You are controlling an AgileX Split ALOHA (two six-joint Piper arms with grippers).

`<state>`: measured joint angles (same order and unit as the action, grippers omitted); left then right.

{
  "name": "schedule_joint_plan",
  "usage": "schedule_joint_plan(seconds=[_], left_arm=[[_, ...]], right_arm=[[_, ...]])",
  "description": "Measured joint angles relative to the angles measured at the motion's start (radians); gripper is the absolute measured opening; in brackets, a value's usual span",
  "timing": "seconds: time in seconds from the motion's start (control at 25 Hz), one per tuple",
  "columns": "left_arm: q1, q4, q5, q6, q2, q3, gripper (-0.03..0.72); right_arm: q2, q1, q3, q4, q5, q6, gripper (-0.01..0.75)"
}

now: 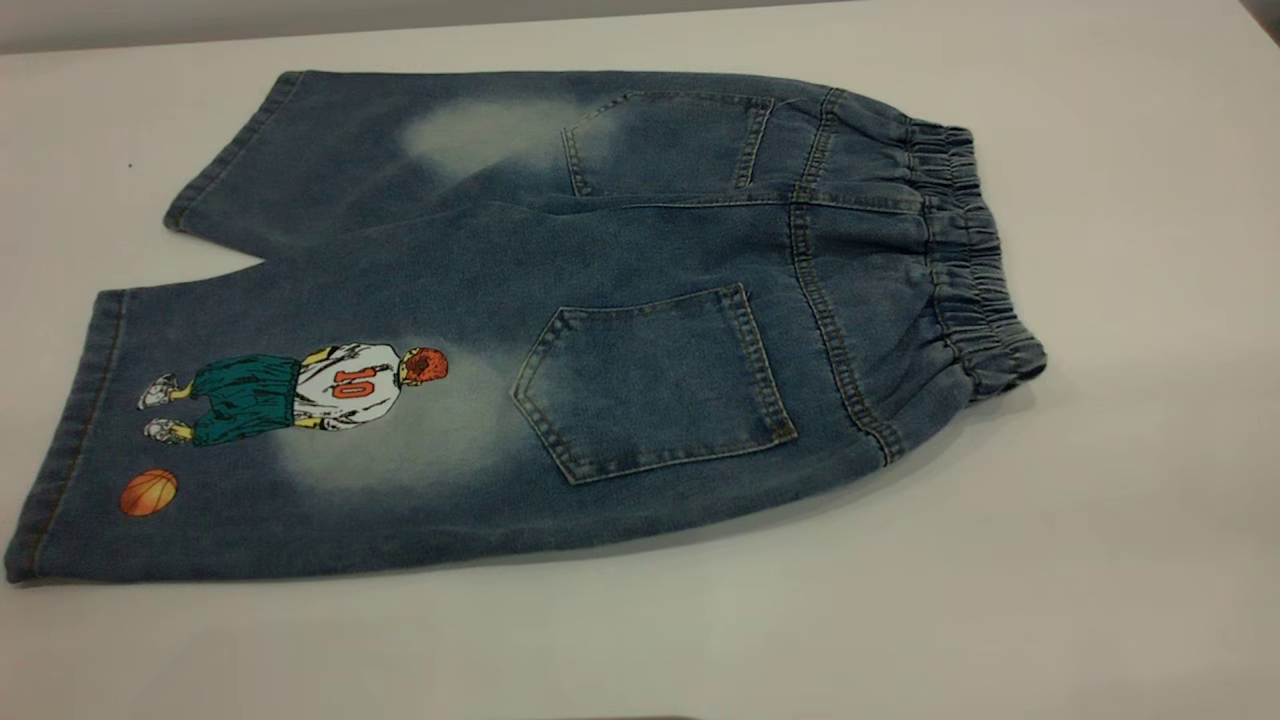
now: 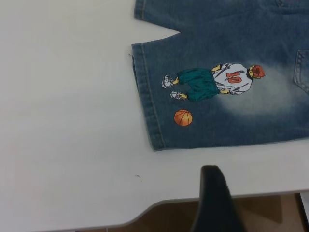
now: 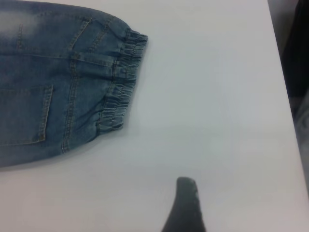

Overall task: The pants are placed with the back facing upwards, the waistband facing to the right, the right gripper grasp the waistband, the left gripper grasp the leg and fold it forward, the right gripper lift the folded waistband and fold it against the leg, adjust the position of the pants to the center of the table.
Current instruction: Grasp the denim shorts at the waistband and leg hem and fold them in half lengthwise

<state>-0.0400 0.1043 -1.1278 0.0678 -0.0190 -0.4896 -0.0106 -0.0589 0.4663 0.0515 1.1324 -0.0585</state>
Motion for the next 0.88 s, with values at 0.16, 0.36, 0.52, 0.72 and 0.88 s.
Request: schedule_joint_plan(seconds=[0.16,0.36,0.52,0.72,0.88], left_arm=[[0.0,0.0,0.0,0.0,0.0,0.0,0.412],[0.0,0.0,0.0,0.0,0.0,0.0,0.412],[0.0,0.0,0.0,0.0,0.0,0.0,0.412],[0.0,0.0,0.0,0.0,0.0,0.0,0.412],[0.0,0.0,0.0,0.0,0.0,0.0,0.412]], right_arm=[[0.0,0.0,0.0,0.0,0.0,0.0,0.507],[0.0,0.0,0.0,0.0,0.0,0.0,0.507],[0.0,0.0,0.0,0.0,0.0,0.0,0.507],[0.0,0.0,0.0,0.018,0.0,0.0,0.507],[0.0,0.0,0.0,0.019,0.0,0.0,0.507]])
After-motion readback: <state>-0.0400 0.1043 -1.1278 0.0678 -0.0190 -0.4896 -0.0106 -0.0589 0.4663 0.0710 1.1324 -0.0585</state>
